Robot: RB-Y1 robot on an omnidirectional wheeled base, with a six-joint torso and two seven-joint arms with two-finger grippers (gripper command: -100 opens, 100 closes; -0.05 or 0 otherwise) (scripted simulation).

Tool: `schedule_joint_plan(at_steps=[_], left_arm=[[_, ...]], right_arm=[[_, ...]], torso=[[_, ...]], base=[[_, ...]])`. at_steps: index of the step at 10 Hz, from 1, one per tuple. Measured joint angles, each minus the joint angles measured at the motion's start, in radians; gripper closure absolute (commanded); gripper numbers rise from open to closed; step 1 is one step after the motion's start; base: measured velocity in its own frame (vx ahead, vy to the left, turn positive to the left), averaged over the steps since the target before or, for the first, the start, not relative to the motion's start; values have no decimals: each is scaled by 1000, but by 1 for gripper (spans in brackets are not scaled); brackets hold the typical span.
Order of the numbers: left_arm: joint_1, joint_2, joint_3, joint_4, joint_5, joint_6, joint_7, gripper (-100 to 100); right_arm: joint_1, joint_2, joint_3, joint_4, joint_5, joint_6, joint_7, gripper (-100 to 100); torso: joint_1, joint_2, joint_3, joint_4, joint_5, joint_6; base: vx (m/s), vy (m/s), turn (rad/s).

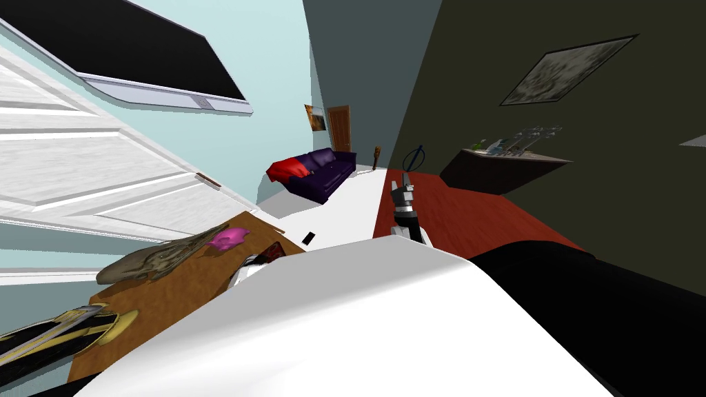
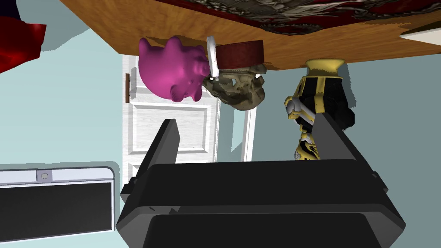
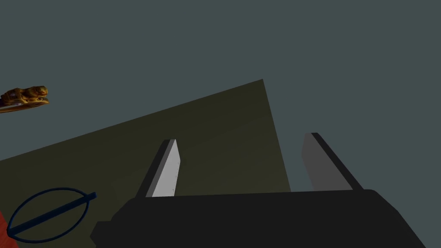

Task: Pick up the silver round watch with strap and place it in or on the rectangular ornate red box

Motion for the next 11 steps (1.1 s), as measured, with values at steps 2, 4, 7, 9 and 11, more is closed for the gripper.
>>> schedule_joint_plan(at_steps=[2,4,7,9,11], left_arm=[[-16,30,-9,1,53,22,-43,-100],[-24,58,-14,6,107,33,-77,-100],[-37,85,-19,11,157,50,-118,0],[-37,85,-19,11,157,50,-118,0],[-37,85,-19,11,157,50,-118,0]], right_arm=[[0,0,0,0,0,0,0,0],[0,0,0,0,0,0,0,0],[0,0,0,0,0,0,0,0],[0,0,0,0,0,0,0,0],[0,0,0,0,0,0,0,0]], torso=[[0,0,0,0,0,0],[1,-1,0,0,0,0],[2,-2,-1,0,0,0],[3,-3,-2,-1,1,0],[3,-3,-2,-1,1,0]], base=[[-40,-42,-8],[-42,-40,-10],[-14,-20,0],[0,0,0],[0,0,0]])
